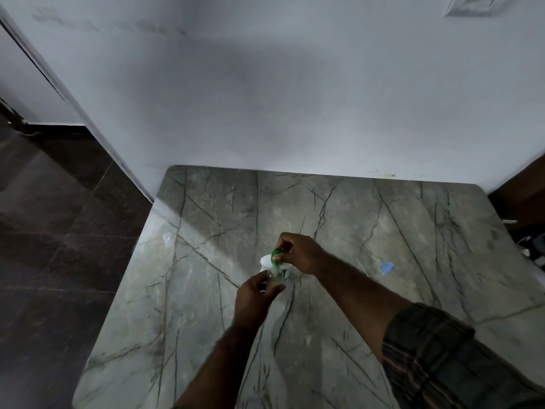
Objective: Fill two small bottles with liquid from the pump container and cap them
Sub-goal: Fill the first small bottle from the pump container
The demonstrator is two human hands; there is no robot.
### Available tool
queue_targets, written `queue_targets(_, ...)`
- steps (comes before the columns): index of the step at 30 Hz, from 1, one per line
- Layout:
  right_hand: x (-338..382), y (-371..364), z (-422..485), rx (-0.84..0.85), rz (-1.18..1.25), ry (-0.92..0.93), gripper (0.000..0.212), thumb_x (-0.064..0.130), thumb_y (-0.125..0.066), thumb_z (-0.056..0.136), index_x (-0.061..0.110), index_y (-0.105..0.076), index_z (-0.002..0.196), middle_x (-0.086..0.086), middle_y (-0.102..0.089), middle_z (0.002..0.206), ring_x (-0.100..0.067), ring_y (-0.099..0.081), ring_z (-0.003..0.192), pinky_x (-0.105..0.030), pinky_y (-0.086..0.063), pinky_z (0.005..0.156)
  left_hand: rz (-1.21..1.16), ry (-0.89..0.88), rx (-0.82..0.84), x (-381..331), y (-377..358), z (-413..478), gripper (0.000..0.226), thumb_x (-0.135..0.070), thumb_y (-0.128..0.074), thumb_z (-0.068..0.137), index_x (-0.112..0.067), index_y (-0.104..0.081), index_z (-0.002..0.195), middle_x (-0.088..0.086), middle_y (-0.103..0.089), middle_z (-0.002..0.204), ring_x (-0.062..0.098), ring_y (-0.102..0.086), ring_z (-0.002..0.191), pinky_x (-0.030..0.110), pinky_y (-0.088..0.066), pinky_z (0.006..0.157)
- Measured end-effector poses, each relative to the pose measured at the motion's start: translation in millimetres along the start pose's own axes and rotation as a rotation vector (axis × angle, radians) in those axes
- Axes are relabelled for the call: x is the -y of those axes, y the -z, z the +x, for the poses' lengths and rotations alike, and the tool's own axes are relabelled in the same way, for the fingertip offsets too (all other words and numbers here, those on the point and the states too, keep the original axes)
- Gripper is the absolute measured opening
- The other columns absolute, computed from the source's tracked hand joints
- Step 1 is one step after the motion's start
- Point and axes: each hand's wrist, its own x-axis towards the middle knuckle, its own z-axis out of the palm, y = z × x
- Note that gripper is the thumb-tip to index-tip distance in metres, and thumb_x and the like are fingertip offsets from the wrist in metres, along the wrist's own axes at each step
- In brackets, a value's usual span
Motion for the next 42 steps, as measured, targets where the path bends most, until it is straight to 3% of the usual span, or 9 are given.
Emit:
queue_targets(7, 5, 1, 1, -0.027, 0.11, -0.059, 0.02, 0.022, -0.078, 0.082, 0.012, -0.069, 0.097, -0.002, -0.072, 0.099, -0.013, -0.063, 0.089, -0.022, -0.046, 0.073, -0.001, -0.002, -0.029, -4, 2, 0, 0.043, -0.033, -0.086, 0.074, -0.023, -0.073, 0.113, -0.028, -0.069, 0.084, -0.02, -0.063, 0.081, -0.001, -0.045, 0.064)
queue_targets(11, -4, -13, -6, -0.027, 0.419, -0.252, 0.021, 0.02, -0.075, 0.085, 0.014, -0.07, 0.105, -0.005, -0.072, 0.107, -0.018, -0.065, 0.1, -0.029, -0.051, 0.084, 0.014, -0.011, -0.012, -4, 1, 0, 0.046, -0.029, -0.086, 0.074, -0.021, -0.072, 0.117, -0.019, -0.073, 0.093, -0.017, -0.065, 0.084, 0.0, -0.046, 0.067)
queue_targets(13, -7, -20, -7, -0.041, 0.455, -0.282, 0.021, 0.02, -0.075, 0.085, 0.014, -0.07, 0.104, -0.006, -0.071, 0.107, -0.019, -0.065, 0.1, -0.028, -0.051, 0.079, 0.021, -0.022, -0.008, 0, 0, -2, 0.045, -0.027, -0.085, 0.076, -0.019, -0.072, 0.118, -0.018, -0.073, 0.094, -0.017, -0.065, 0.084, 0.0, -0.046, 0.067)
queue_targets(19, 3, -18, 2, -0.125, 0.507, -0.318, 0.017, 0.011, -0.078, 0.081, 0.008, -0.072, 0.096, -0.01, -0.073, 0.101, -0.023, -0.066, 0.098, -0.035, -0.054, 0.089, 0.028, -0.033, -0.024, -8, 0, -1, 0.041, -0.028, -0.084, 0.078, -0.02, -0.073, 0.116, -0.029, -0.066, 0.084, -0.023, -0.061, 0.08, -0.002, -0.044, 0.066)
queue_targets(23, 5, -14, 5, -0.127, 0.498, -0.332, 0.016, 0.011, -0.078, 0.08, 0.009, -0.071, 0.094, -0.009, -0.072, 0.098, -0.023, -0.066, 0.097, -0.039, -0.054, 0.095, 0.052, -0.057, -0.017, -10, 3, 1, 0.042, -0.031, -0.083, 0.078, -0.022, -0.072, 0.118, -0.025, -0.069, 0.088, -0.02, -0.063, 0.082, -0.002, -0.044, 0.069)
queue_targets(28, 3, -22, 4, -0.126, 0.418, -0.317, 0.019, 0.012, -0.077, 0.082, 0.007, -0.069, 0.099, -0.005, -0.07, 0.096, -0.019, -0.064, 0.092, -0.03, -0.052, 0.082, 0.082, -0.041, -0.017, -5, 2, 0, 0.043, -0.032, -0.083, 0.079, -0.021, -0.071, 0.118, -0.02, -0.071, 0.093, -0.021, -0.062, 0.08, -0.001, -0.044, 0.07)
queue_targets(33, 9, -16, 6, -0.144, 0.405, -0.304, 0.016, 0.01, -0.078, 0.08, 0.009, -0.069, 0.094, -0.006, -0.071, 0.095, -0.023, -0.067, 0.096, -0.039, -0.056, 0.092, 0.061, -0.059, -0.031, -8, 2, 1, 0.04, -0.033, -0.083, 0.078, -0.026, -0.071, 0.116, -0.022, -0.072, 0.092, -0.021, -0.062, 0.084, -0.001, -0.045, 0.071)
queue_targets(39, 7, -19, 1, -0.145, 0.251, -0.243, 0.015, 0.02, -0.077, 0.082, 0.015, -0.067, 0.092, 0.005, -0.065, 0.087, -0.013, -0.061, 0.084, -0.02, -0.043, 0.066, 0.04, -0.021, -0.012, -2, 0, 4, 0.045, -0.031, -0.085, 0.076, -0.021, -0.071, 0.119, -0.025, -0.068, 0.087, -0.022, -0.062, 0.082, -0.001, -0.045, 0.067)
queue_targets(42, 10, -18, 0, -0.159, 0.188, -0.237, 0.014, 0.022, -0.077, 0.082, 0.019, -0.065, 0.089, 0.008, -0.064, 0.085, -0.01, -0.06, 0.083, -0.022, -0.044, 0.07, 0.048, -0.03, -0.017, -3, 0, 3, 0.041, -0.031, -0.084, 0.077, -0.023, -0.072, 0.116, -0.03, -0.066, 0.083, -0.023, -0.061, 0.081, -0.002, -0.044, 0.066)
